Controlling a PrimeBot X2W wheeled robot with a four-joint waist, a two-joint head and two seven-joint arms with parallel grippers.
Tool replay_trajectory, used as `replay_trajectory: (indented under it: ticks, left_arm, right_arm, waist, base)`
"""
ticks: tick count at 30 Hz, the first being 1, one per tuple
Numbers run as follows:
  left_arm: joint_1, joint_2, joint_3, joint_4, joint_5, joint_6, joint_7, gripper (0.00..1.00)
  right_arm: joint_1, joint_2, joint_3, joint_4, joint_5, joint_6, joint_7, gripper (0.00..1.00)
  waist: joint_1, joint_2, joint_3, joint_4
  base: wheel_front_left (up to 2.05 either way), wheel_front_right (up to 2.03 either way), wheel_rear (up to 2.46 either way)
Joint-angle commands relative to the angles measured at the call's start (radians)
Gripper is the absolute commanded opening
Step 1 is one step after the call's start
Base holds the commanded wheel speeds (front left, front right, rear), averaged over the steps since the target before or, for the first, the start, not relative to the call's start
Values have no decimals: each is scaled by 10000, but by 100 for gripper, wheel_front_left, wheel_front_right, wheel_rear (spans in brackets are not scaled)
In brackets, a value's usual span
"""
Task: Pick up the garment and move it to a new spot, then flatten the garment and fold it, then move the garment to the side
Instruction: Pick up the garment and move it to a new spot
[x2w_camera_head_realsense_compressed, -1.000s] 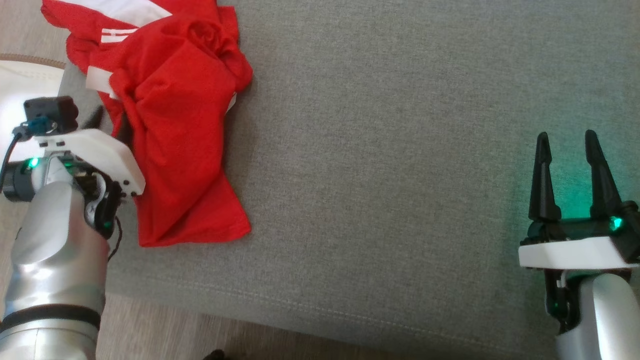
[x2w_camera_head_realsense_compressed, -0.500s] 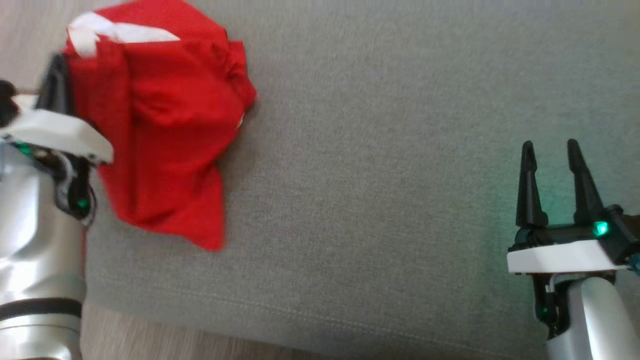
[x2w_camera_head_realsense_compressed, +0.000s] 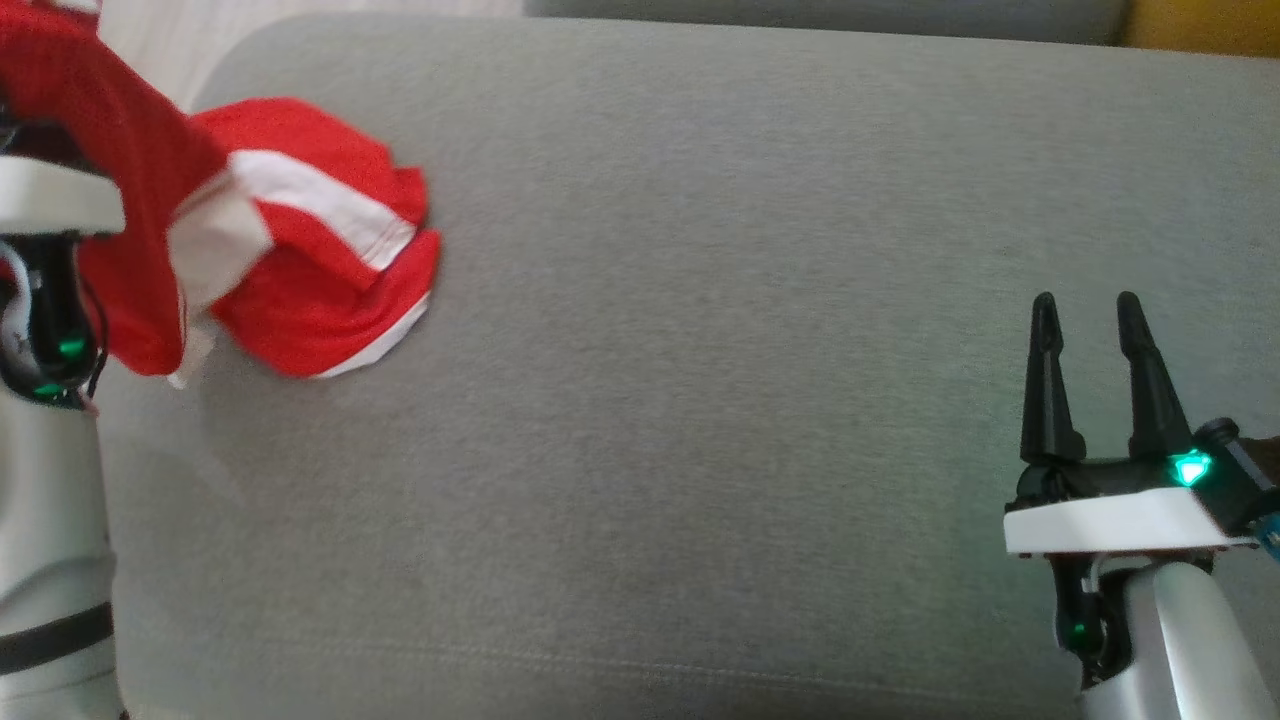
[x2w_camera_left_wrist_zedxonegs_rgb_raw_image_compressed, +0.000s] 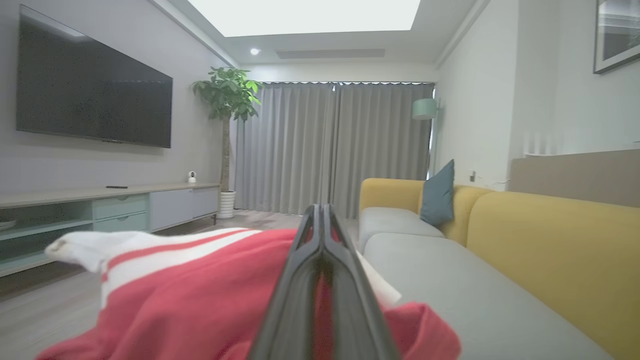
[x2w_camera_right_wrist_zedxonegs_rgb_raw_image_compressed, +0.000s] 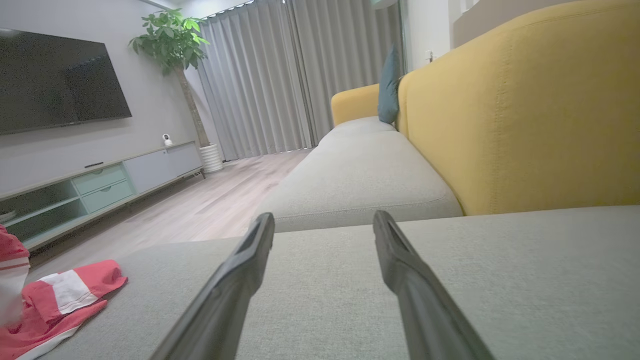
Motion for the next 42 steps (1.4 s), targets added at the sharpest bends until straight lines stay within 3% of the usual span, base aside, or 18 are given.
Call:
replay_trajectory:
  ticks: [1, 9, 14, 23, 26, 27, 28, 34, 39, 42]
  left_arm:
    - [-307, 445, 144, -683, 2, 96, 180, 0]
    - [-305, 151, -558, -2107, 296, 402, 1252, 0]
    - [-415, -373, -1248, -2358, 406, 473, 1594, 0]
    - [-814, -1865, -2907, -1153, 584, 721, 1244, 0]
    - [-1103, -2116, -3593, -383, 274, 904, 876, 0]
    - [-1180, -2146, -3871, -135, 147, 958, 749, 67]
    - [-1244, -2162, -4163, 87, -66, 1021, 640, 100]
    - [-1593, -2174, -5835, 708, -1407, 1674, 13, 100]
    - [-1723, -2118, -5709, 1239, -1480, 1937, -259, 100]
    - [-1610, -1793, -5432, 1314, -1321, 1967, -340, 100]
  right_arm:
    - [-153, -62, 268, -319, 78, 77, -106, 100]
    - [-367, -62, 429, -593, 399, 77, -106, 100]
    - [-541, -62, 414, -879, 631, 77, -107, 100]
    - [-789, -62, 554, -1328, 1054, 77, -107, 100]
    - [-847, -62, 719, -1348, 1212, 77, -107, 100]
    - [-865, -62, 797, -1343, 1260, 77, -107, 100]
    - [-876, -62, 853, -1343, 1295, 77, -107, 100]
    - [-794, -62, 767, -1358, 1344, 77, -107, 100]
    - [-715, -62, 529, -1341, 1188, 77, -107, 100]
    - [-662, -62, 433, -1335, 1028, 77, -107, 100]
  waist:
    - [1, 0, -168, -383]
    - [1, 0, -175, -1704]
    - [1, 0, 11, -2729]
    - [1, 0, 455, -4572]
    - [1, 0, 569, -5127]
    - [1, 0, 606, -5299]
    - [1, 0, 633, -5432]
    - [1, 0, 678, -5556]
    - [1, 0, 552, -4914]
    - [1, 0, 419, -4347]
  base:
    - [0, 0, 0]
    - [0, 0, 0]
    - [0, 0, 0]
    - [0, 0, 0]
    - [0, 0, 0]
    - [0, 0, 0]
    - [0, 0, 0]
    - [0, 0, 0]
    - [0, 0, 0]
    - [0, 0, 0]
